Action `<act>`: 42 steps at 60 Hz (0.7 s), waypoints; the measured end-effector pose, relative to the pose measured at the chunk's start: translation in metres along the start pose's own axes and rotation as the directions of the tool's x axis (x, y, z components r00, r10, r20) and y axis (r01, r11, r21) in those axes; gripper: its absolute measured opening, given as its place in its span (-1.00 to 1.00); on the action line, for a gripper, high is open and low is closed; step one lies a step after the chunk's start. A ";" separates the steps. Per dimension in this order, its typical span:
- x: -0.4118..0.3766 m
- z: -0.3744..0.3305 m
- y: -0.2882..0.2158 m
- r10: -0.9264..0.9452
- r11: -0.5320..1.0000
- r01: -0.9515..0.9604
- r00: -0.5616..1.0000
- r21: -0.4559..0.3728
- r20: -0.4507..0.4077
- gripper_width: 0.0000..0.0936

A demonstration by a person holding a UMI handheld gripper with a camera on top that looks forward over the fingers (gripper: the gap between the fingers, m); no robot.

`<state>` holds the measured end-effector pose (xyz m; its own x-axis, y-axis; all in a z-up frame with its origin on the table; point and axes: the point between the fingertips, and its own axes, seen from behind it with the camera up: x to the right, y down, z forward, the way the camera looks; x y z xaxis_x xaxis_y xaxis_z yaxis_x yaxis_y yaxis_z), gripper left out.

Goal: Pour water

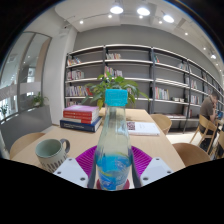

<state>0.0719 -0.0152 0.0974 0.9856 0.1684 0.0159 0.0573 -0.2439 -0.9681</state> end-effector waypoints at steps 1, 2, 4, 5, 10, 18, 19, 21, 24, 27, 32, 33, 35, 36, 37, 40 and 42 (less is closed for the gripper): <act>0.000 0.000 0.001 -0.007 1.000 0.007 1.000 -0.009 -0.004 0.17; 0.002 -0.003 0.002 -0.014 1.000 0.014 1.000 -0.017 -0.007 0.22; 0.002 -0.006 0.003 -0.011 1.000 0.011 1.000 -0.029 -0.018 0.38; 0.002 -0.010 0.004 -0.007 0.999 0.006 1.000 -0.034 -0.019 0.47; -0.005 -0.028 0.007 0.003 0.999 -0.004 1.000 -0.053 -0.012 0.82; -0.012 -0.079 0.042 0.070 0.984 -0.078 0.996 -0.163 -0.053 0.81; -0.013 -0.087 0.048 0.071 0.980 -0.081 0.995 -0.181 -0.063 0.81; -0.015 -0.102 0.062 0.069 0.973 -0.085 0.994 -0.216 -0.081 0.81; -0.025 -0.124 0.073 0.058 0.962 -0.080 0.994 -0.262 -0.089 0.81; -0.036 -0.146 0.076 0.043 0.953 -0.070 0.994 -0.295 -0.096 0.82; -0.059 -0.174 0.066 0.038 0.948 -0.064 0.995 -0.311 -0.090 0.82; -0.064 -0.179 0.062 0.039 0.949 -0.064 0.995 -0.310 -0.087 0.82; -0.074 -0.187 0.051 0.046 0.950 -0.069 0.996 -0.303 -0.082 0.82; -0.078 -0.191 0.045 0.049 0.952 -0.071 0.996 -0.298 -0.079 0.82; -0.082 -0.194 0.039 0.051 0.953 -0.072 0.996 -0.294 -0.077 0.83; -0.091 -0.205 0.017 0.048 0.957 -0.067 0.996 -0.281 -0.073 0.84; -0.097 -0.212 0.002 0.042 0.962 -0.058 0.997 -0.267 -0.068 0.83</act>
<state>0.0104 -0.2340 0.1469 0.9957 0.0925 -0.0073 0.0401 -0.4994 -0.8654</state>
